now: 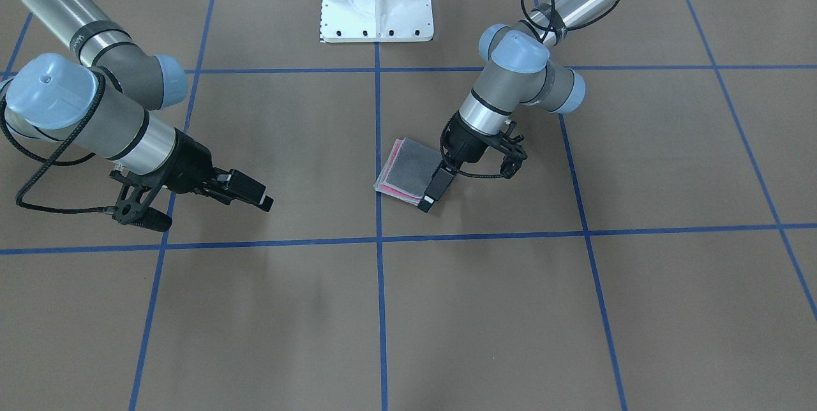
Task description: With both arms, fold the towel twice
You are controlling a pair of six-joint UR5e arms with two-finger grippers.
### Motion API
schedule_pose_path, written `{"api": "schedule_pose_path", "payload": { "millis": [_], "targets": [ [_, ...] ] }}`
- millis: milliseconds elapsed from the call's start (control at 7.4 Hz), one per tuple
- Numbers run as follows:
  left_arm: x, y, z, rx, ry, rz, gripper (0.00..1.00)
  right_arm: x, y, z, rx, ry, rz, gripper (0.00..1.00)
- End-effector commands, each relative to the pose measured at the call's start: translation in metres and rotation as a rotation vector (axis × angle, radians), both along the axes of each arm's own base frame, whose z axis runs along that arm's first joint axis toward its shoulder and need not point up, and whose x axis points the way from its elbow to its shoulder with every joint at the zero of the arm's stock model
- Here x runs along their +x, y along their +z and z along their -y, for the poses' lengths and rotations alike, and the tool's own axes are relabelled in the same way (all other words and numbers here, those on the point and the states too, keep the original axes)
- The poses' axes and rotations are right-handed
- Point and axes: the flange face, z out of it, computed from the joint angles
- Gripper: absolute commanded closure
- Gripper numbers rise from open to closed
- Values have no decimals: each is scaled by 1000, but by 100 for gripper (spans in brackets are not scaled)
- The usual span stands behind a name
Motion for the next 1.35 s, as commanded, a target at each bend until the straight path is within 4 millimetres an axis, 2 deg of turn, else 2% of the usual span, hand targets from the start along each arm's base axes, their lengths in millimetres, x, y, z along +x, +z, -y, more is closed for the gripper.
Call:
{"api": "schedule_pose_path", "payload": {
  "millis": [0, 135, 405, 541, 676, 811, 946, 1081, 1216],
  "targets": [
    [-2, 0, 13, -4, -15, 8, 0, 0, 3, -1, -3, -1, -2, 1],
    [-10, -7, 23, 3, -32, 1, 0, 0, 3, -1, -3, -1, -2, 1],
    [-38, -26, 56, 14, -79, -15, 0, 1, 1, -1, 2, -2, 1, 1],
    [-55, -29, 70, 38, -66, -3, 0, 3, -3, -2, 35, -6, 4, 1],
    [-88, -29, 95, 75, -25, 26, 0, 14, -3, 6, 35, 11, 0, 1],
    [-128, -19, 127, 83, 14, 104, 0, 35, 1, 20, 21, 41, -9, 1],
    [-162, -22, 141, 166, 38, 222, 0, 56, 12, 32, 44, 58, -33, 1],
    [-181, -13, 138, 224, 95, 371, 0, 74, 25, 43, 89, 39, -99, 1],
    [-205, -13, 142, 272, 176, 541, 0, 94, 42, 58, 131, -11, -200, 1]
  ]
}}
